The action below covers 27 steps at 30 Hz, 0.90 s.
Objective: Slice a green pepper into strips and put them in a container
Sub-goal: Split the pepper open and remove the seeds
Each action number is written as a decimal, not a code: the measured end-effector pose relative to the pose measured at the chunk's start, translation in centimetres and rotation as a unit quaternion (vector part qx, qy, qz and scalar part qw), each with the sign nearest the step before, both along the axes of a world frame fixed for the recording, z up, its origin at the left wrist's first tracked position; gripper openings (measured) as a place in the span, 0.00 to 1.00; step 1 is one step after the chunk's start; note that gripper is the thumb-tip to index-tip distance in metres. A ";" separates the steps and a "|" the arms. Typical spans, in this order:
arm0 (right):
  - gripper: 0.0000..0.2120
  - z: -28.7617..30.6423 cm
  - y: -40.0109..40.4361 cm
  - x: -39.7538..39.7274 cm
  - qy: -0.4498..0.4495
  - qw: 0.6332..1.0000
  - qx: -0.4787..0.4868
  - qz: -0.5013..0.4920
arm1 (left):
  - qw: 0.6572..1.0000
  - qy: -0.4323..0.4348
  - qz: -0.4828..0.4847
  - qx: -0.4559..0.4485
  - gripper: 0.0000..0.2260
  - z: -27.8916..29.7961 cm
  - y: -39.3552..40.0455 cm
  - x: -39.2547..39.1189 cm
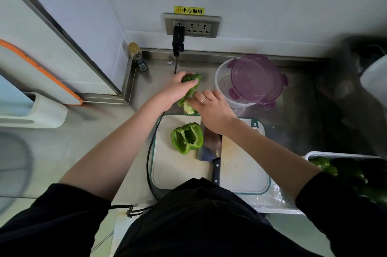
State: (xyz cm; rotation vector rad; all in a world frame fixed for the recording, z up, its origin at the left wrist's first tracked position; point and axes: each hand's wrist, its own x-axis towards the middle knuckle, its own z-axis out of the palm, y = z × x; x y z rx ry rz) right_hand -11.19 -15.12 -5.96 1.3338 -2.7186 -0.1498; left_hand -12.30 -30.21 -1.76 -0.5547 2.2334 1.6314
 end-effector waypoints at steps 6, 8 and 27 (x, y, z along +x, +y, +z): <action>0.23 0.3 1.1 0.3 0.000 0.998 -0.028 -0.048 | 1.000 0.005 -0.021 -0.016 0.17 0.1 0.1 -0.2; 0.27 0.4 0.7 0.4 -0.024 0.998 -0.032 -0.044 | 1.000 0.003 -0.028 -0.010 0.17 0.0 0.5 -0.3; 0.28 0.8 1.0 0.1 -0.315 0.923 -0.116 -0.185 | 0.982 0.022 -0.146 -0.116 0.19 -0.6 1.5 -1.0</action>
